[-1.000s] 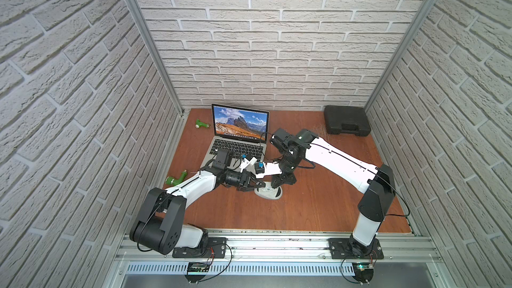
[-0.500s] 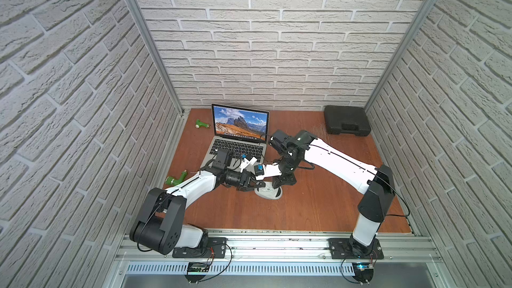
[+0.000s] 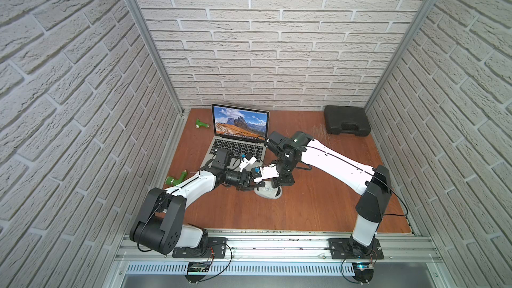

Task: Remove the wireless mouse receiver from the laptop
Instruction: Insert the USB plug into the mouse.

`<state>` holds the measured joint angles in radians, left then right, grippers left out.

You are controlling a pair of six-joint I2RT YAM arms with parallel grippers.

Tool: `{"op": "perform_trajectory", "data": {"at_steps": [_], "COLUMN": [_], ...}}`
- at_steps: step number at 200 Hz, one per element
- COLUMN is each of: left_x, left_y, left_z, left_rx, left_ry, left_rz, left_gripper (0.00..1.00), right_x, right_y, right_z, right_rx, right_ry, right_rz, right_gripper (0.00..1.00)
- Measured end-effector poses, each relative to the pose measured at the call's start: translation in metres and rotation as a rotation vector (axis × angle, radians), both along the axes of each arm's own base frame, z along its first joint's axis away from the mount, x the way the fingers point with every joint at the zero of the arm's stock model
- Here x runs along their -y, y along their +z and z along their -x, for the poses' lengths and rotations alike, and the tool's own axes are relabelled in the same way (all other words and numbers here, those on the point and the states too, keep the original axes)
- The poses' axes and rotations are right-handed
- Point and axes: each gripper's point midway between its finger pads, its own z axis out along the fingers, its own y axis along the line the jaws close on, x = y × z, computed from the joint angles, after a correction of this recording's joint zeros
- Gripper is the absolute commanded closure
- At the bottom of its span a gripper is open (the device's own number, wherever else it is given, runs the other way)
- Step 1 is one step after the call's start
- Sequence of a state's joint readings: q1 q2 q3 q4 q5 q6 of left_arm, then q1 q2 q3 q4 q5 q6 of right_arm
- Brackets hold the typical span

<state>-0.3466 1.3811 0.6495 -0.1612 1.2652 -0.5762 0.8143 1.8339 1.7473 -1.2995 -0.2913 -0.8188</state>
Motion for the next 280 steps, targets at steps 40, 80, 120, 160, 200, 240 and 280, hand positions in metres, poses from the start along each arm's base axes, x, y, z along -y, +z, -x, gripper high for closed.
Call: {"op": "perform_trajectory", "data": {"at_steps": [40,80,120,160,200,240,280], "left_x": [-0.001,-0.001,-0.002,-0.002,-0.003,-0.003,-0.002], "left_y": [0.000,-0.001,-0.003,-0.004,-0.004,-0.002,0.003], "left_z": [-0.001,-0.002,-0.003,-0.003,-0.004,-0.004,-0.001], "left_rx": [-0.002,0.001,0.000,0.000,0.001,-0.001,-0.004], "left_ry": [0.004,0.011,0.015,0.021,0.023,0.021,0.001], "left_rz": [-0.001,-0.008,-0.014,-0.020,-0.019,-0.011,0.019], "left_gripper": [1.00,1.00,1.00,1.00,1.00,1.00,1.00], "right_x": [-0.001,-0.002,-0.003,-0.004,-0.005,-0.005,-0.011], "right_y": [-0.001,-0.003,-0.006,-0.008,-0.006,-0.003,0.020], "right_z": [0.000,-0.002,-0.002,-0.003,-0.004,-0.004,-0.009], "right_rx": [0.014,0.047,0.059,0.060,0.065,0.072,0.069], "right_ry": [0.012,0.020,0.025,0.021,0.003,-0.006,-0.085], "right_rz": [0.020,0.033,0.037,0.031,0.028,0.018,-0.098], "right_gripper": [0.98,0.98,0.98,0.89,0.68,0.58,0.42]}}
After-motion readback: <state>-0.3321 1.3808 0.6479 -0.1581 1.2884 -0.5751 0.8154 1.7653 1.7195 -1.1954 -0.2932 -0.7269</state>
